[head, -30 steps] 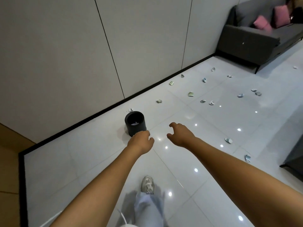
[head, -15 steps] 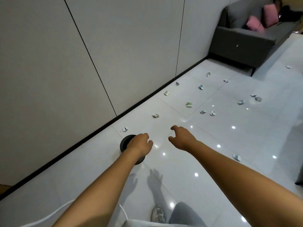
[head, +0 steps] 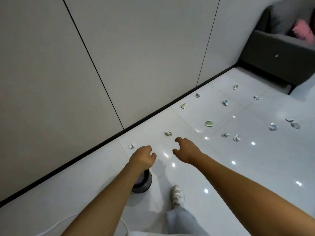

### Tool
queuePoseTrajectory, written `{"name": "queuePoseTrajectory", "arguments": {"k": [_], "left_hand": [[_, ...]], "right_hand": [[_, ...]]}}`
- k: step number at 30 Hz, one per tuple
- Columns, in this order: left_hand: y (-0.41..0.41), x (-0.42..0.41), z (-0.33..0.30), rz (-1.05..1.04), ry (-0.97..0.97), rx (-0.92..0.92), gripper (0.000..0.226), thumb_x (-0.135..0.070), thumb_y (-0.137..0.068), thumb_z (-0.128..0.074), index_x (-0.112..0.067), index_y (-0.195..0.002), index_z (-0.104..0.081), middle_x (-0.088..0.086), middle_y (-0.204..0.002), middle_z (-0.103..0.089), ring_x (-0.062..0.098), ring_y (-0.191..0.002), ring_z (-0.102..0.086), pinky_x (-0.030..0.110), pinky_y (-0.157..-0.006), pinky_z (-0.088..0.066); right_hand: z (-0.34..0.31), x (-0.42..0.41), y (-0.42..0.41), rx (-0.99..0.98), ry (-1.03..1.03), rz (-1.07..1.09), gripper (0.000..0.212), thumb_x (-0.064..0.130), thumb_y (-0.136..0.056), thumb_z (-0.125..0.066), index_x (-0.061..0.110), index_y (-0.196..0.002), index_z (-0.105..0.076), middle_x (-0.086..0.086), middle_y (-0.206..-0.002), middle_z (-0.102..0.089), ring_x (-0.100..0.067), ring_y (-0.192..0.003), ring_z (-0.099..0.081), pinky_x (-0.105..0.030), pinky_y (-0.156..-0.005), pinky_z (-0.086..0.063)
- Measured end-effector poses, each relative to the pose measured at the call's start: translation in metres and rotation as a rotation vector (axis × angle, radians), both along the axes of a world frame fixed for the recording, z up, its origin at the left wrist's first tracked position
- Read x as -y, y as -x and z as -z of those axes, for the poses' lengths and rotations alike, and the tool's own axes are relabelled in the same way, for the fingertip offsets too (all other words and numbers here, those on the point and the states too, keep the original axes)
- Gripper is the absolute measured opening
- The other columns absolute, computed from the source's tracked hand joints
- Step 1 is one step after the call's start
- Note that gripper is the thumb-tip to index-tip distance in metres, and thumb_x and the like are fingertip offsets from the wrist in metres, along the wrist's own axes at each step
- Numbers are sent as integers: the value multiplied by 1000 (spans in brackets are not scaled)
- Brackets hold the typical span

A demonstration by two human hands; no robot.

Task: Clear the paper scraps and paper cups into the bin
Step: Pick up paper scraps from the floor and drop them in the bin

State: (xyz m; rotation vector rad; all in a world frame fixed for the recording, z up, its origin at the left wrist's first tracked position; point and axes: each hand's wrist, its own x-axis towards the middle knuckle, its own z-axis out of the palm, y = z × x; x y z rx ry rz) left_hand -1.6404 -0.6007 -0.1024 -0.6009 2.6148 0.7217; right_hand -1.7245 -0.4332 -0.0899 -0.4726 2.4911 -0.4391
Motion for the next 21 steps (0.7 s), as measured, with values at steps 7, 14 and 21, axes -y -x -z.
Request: {"name": "queuePoseTrajectory", "arguments": {"k": [7, 14, 21], "left_hand": [[110, 33, 6, -118, -26, 46, 30, -33, -98, -39, -10, -113, -53, 6, -112, -58, 21, -100, -57, 30, -83, -44], [162, 70, 18, -239, -48, 50, 30, -32, -97, -40, -9, -110, -53, 9, -117, -58, 21, -97, -56, 32, -85, -45], [201, 135, 35, -424, -93, 20, 37, -34, -96, -42, -11, -123, -53, 6, -124, -57, 23, -110, -55, 31, -90, -46]], "right_hand": [[3, 39, 137, 17, -35, -87, 55, 32, -95, -48, 16, -145, -33, -10, -135, -46, -26, -121, -48, -39, -95, -46], [18, 96, 209, 48, -51, -204, 53, 29, -94, -50, 15, -144, -35, -10, -135, -47, -26, -121, -48, -38, -95, -46], [28, 186, 263, 44, -45, -373, 54, 27, -93, -49, 15, -143, -35, -9, -134, -48, -26, -121, -49, -38, -95, -46]]}}
